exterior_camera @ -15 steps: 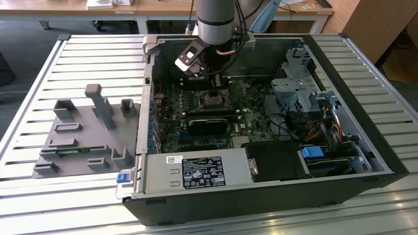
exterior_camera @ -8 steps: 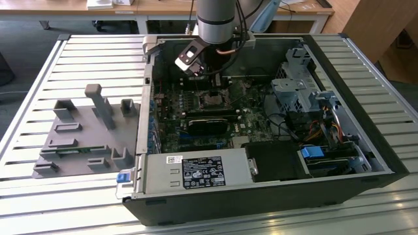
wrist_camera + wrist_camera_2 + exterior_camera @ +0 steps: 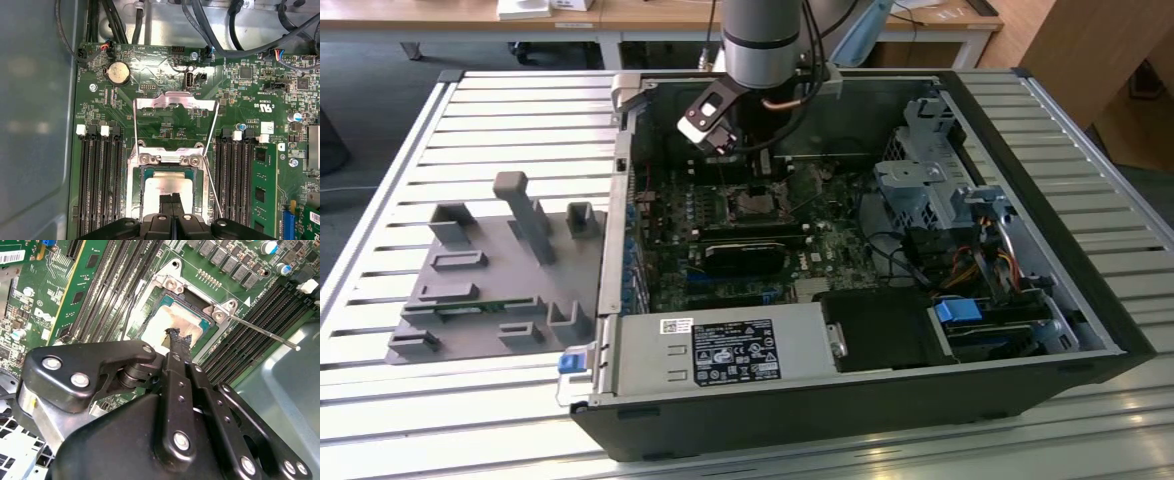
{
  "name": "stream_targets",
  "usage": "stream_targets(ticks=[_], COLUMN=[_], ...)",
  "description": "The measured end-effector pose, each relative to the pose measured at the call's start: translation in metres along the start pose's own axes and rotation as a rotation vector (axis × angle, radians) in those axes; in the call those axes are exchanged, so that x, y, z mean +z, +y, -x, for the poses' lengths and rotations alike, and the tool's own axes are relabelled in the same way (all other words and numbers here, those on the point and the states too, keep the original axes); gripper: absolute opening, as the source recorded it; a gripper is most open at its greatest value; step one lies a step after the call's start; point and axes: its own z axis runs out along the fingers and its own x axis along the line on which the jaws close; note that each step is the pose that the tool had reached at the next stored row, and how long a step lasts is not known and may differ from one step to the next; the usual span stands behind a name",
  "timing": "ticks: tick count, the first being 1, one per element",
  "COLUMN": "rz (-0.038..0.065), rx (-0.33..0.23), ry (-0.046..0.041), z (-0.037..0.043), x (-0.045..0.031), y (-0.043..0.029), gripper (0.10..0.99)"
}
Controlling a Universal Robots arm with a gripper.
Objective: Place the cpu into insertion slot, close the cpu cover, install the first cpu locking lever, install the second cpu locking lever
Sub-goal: 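Close the cpu cover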
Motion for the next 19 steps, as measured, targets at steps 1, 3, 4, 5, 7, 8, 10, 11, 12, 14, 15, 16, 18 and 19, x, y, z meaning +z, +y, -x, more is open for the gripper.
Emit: stream_targets(ticks=[1,3,4,5,7,8,10,11,12,14,15,16,18,19], rz=[0.000,0.000,0.000,0.000,0.000,0.000,0.000,0.000,0.000,0.000,0.000,0.000,0.000,0.000], rx=[0.000,0.000,0.000,0.000,0.000,0.000,0.000,0.000,0.000,0.000,0.000,0.000,0.000,0.000], ry=[0.0000,-0.0002,-0.0001,0.0000,0.0000,0.0001,0.0000,0.0001,0.0001,-0.0010,-0.0016,-0.0019,-0.0022,-0.0022], z=[0.0000,0.0001,0.0001,0.0001,0.0001,0.0001,0.0002,0.0002,0.0001,0.0002,0.0002,0.0002,0.0003,0.0003], x=[-0.0002,-0.0009,-0.0013,-0.0018,-0.0031,-0.0039,-0.0052,-0.0057,-0.0059,-0.0071,-0.0077,-0.0081,-0.0092,-0.0097], y=[0.0000,0.0000,0.0000,0.0001,0.0002,0.0002,0.0003,0.0003,0.0003,0.0004,0.0004,0.0004,0.0005,0.0005], gripper=[0.106,0.106,0.106,0.106,0.106,0.106,0.106,0.106,0.106,0.106,0.106,0.106,0.106,0.106])
